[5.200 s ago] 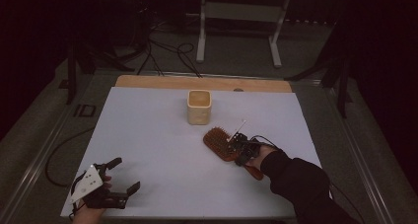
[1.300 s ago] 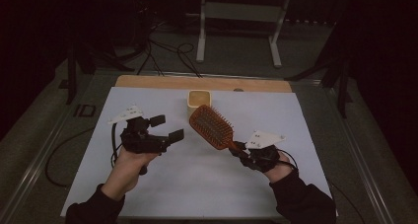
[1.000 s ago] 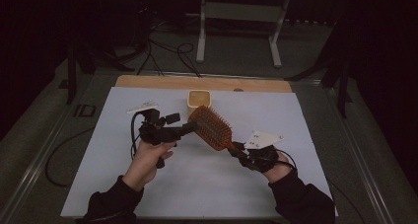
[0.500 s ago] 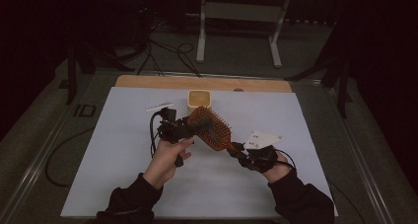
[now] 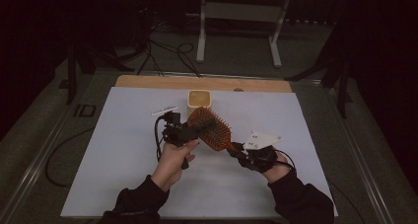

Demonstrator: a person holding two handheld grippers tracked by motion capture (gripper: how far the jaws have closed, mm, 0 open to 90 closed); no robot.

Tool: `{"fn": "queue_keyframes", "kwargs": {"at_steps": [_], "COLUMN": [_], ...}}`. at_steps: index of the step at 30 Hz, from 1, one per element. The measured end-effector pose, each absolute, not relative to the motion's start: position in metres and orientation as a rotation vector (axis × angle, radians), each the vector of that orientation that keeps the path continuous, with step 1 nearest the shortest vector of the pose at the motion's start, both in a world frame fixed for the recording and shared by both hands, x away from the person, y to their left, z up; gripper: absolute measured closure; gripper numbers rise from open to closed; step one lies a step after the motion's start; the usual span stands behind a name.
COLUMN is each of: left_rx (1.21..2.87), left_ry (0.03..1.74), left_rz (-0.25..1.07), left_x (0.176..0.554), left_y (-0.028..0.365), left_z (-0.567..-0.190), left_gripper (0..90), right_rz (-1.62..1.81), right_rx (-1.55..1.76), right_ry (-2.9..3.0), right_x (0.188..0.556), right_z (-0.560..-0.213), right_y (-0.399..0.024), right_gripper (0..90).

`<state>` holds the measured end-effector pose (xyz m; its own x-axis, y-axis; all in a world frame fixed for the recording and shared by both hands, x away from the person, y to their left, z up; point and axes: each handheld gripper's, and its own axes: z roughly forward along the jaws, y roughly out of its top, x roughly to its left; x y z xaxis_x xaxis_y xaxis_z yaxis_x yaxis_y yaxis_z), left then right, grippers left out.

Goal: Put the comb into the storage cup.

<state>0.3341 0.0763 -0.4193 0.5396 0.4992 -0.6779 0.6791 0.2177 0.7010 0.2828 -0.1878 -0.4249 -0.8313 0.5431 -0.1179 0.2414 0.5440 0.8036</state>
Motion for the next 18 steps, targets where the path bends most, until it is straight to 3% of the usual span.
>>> {"fn": "queue_keyframes", "kwargs": {"at_steps": [9,18], "left_rx": [1.400,1.438], "left_ry": [1.079,1.026], "left_rz": [-0.220,-0.172], "left_x": [0.3368,0.3324], "left_y": [0.0802,0.0762], "left_z": [-0.4231,-0.4132], "left_gripper": [43.3,50.6], "right_rz": [1.169,1.175], "right_rx": [0.648,0.641], "right_ry": [2.438,2.441], "right_x": [0.2829,0.2829], "right_z": [-0.4284,-0.4304], "right_y": [-0.1865,-0.1878], "right_gripper": [73.0,73.0]}}
